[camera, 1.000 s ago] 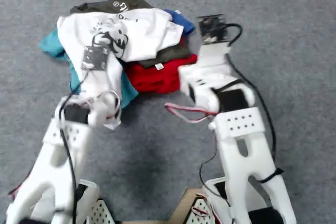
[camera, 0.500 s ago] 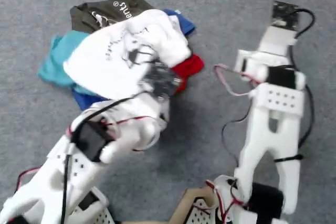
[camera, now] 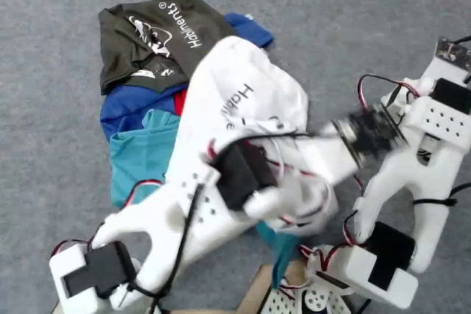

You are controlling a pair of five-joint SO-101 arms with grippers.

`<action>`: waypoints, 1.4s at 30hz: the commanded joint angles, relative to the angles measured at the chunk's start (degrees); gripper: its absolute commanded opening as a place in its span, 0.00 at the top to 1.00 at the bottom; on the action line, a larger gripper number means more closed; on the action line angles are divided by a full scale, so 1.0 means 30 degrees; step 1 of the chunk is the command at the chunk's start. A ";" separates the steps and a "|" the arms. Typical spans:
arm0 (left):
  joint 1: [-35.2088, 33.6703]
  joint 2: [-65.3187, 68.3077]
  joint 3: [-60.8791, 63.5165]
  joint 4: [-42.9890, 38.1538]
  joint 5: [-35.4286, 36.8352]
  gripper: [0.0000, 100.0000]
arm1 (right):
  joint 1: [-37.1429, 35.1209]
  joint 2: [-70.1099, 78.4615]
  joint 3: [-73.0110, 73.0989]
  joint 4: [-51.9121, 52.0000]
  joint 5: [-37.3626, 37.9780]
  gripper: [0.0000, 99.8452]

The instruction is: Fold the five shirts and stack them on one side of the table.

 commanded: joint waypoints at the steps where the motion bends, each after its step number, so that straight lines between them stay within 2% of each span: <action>1: -0.2857 -0.1377 -0.1304 0.0293 0.1289 0.63 | -0.0440 0.0073 -0.1714 0.0586 0.1612 0.66; 4: -0.6403 -0.2491 -0.1275 0.0264 0.1817 0.65 | -0.1700 0.0132 -0.2857 0.1846 0.2901 0.66; 7: -1.1414 -0.3341 0.0396 0.0264 0.1846 0.65 | -0.4044 0.0132 -0.3912 0.3077 0.3165 0.66; 11: -1.8652 -0.3136 0.6198 0.0147 0.1758 0.65 | -0.9172 0.0278 -0.4293 0.3663 0.3136 0.66; 15: -2.2579 -0.1465 1.2352 -0.1905 0.1875 0.65 | -1.3890 0.2828 -0.4205 0.1670 0.3106 0.66; 18: -2.2901 0.0088 1.4755 -0.3604 0.1905 0.65 | -1.5443 0.6286 -0.4381 -0.0821 0.3106 0.66; 22: -2.1875 0.1875 1.4960 -0.4601 0.2198 0.66 | -1.5912 1.0125 -0.4440 -0.1758 0.3106 0.66; 24: -2.1758 0.2667 1.5077 -0.5187 0.3018 0.69 | -1.5883 1.1092 -0.4762 -0.1729 0.3106 0.71; 26: -2.1758 0.3341 1.5106 -0.5744 0.3575 0.77 | -1.5766 1.1502 -0.5143 -0.1846 0.3106 0.81; 29: -2.1758 0.4220 1.5106 -0.6271 0.3575 0.90 | -1.5473 1.1648 -0.5875 -0.1905 0.3194 0.97; 31: -2.1788 0.4659 1.5106 -0.6593 0.3663 0.98 | -1.4916 1.1590 -0.6139 -0.1729 0.3223 0.97; 36: -2.2081 0.4718 1.5048 -0.6711 0.3575 0.97 | -1.2718 1.0125 -0.6139 -0.1700 0.3223 0.99; 42: -2.2667 0.4747 1.5077 -0.7678 0.3546 0.97 | -1.0579 0.5465 -0.6139 -0.1846 0.3253 0.99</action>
